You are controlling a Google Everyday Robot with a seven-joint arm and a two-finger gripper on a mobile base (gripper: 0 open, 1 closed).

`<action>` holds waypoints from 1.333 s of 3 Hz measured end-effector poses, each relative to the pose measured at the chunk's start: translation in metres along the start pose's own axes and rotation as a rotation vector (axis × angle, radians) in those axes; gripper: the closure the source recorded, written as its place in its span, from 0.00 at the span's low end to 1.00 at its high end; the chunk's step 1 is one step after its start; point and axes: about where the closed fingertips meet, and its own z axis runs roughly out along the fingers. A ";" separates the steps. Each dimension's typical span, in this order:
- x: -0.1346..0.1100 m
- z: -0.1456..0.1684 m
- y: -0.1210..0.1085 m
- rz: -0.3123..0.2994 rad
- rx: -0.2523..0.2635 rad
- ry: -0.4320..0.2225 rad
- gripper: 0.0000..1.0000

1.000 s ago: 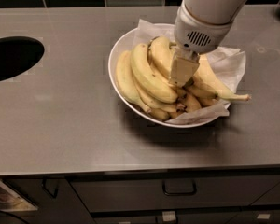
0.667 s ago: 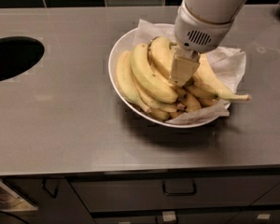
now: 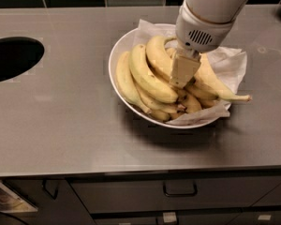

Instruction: Pick banana from white bowl

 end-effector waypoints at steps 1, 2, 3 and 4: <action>-0.006 -0.025 0.002 -0.031 0.026 -0.073 1.00; -0.009 -0.067 0.008 -0.089 0.079 -0.179 1.00; -0.005 -0.101 0.015 -0.174 0.097 -0.277 1.00; 0.003 -0.126 0.019 -0.269 0.100 -0.358 1.00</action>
Offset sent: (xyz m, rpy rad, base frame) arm -0.0475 -0.0007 0.1023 0.1911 -0.2362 0.2149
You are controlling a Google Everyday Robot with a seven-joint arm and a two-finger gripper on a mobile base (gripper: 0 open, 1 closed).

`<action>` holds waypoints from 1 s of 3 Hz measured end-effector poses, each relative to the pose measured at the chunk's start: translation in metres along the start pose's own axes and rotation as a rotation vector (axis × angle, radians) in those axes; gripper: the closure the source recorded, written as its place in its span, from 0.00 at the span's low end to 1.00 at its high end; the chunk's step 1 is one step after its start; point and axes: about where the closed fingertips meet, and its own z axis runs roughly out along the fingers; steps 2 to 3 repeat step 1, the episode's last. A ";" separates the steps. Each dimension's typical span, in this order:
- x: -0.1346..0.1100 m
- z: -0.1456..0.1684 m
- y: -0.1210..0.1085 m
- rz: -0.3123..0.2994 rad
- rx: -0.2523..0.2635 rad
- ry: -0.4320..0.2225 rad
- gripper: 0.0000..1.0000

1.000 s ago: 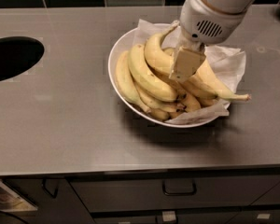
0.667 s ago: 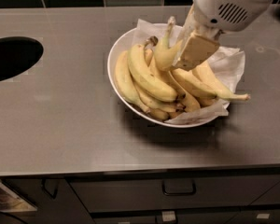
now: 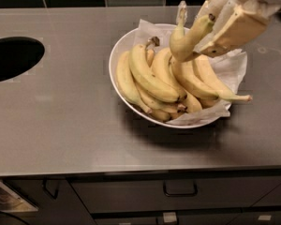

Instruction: Pick banana from white bowl

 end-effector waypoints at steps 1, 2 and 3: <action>0.003 -0.013 0.003 -0.071 -0.045 -0.081 1.00; 0.003 -0.013 0.003 -0.071 -0.045 -0.081 1.00; 0.003 -0.013 0.003 -0.071 -0.045 -0.081 1.00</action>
Offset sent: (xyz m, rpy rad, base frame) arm 0.0000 0.0000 0.0000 0.0000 0.0000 0.0000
